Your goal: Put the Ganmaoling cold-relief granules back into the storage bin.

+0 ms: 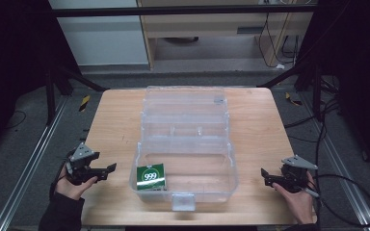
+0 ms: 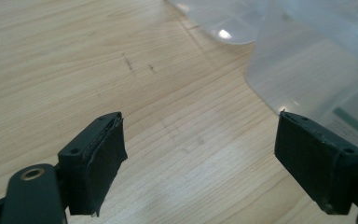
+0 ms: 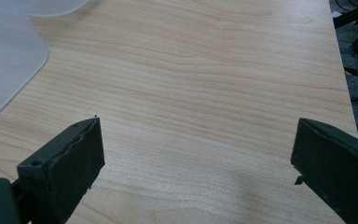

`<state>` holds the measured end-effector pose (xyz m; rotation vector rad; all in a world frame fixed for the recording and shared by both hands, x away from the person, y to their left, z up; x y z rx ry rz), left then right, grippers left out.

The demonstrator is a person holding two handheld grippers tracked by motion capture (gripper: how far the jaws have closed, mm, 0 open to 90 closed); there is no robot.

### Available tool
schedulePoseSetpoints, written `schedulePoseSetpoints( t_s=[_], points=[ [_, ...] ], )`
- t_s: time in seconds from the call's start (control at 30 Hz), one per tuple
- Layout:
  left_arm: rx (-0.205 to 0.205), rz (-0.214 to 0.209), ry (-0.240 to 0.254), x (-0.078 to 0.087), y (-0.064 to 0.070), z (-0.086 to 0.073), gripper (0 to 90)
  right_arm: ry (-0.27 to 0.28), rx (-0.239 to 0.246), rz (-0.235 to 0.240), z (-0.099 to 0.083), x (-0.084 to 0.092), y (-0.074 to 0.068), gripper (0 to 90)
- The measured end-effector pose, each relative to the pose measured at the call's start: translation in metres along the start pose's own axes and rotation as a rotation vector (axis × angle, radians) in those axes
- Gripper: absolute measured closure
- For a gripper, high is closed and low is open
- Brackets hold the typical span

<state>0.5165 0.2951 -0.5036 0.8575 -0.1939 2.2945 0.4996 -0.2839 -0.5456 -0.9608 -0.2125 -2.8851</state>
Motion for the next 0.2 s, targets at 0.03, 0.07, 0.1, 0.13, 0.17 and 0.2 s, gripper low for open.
schedulePoseSetpoints(
  t_s=[0.03, 0.07, 0.1, 0.13, 0.17, 0.2],
  points=[
    [0.009, 0.007, 0.003, -0.002, -0.001, -0.002, 15.6, 0.0, 0.001, -0.001, 0.0, 0.0, 0.0, 2.9],
    [0.018, 0.017, 0.001, -0.003, -0.004, -0.005, 15.6, 0.0, 0.001, -0.001, 0.0, 0.0, 0.0, 2.9],
    [0.029, 0.026, 0.002, -0.004, -0.006, -0.008, 15.6, 0.0, 0.001, 0.0, 0.0, 0.0, 0.0, 2.9],
    [0.051, 0.038, 0.004, -0.007, -0.01, -0.013, 15.6, 0.001, 0.001, 0.0, 0.0, 0.0, 0.0, 2.9],
    [0.051, 0.038, 0.004, -0.007, -0.01, -0.013, 15.4, 0.002, 0.001, 0.0, 0.0, 0.0, 0.001, 2.9],
    [0.059, 0.044, 0.004, -0.008, -0.012, -0.015, 15.3, 0.002, 0.001, 0.0, 0.0, 0.0, 0.001, 2.9]
  ],
)
Point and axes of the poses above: each handheld gripper's, and its own axes: x roughly backward along the jaws, z roughly out of its top, y roughly to its right, the point moved 9 cm from there along -x, roughly forward along the jaws, and after that the axes turned 9 degrees about -z, right-handed, at the moved point
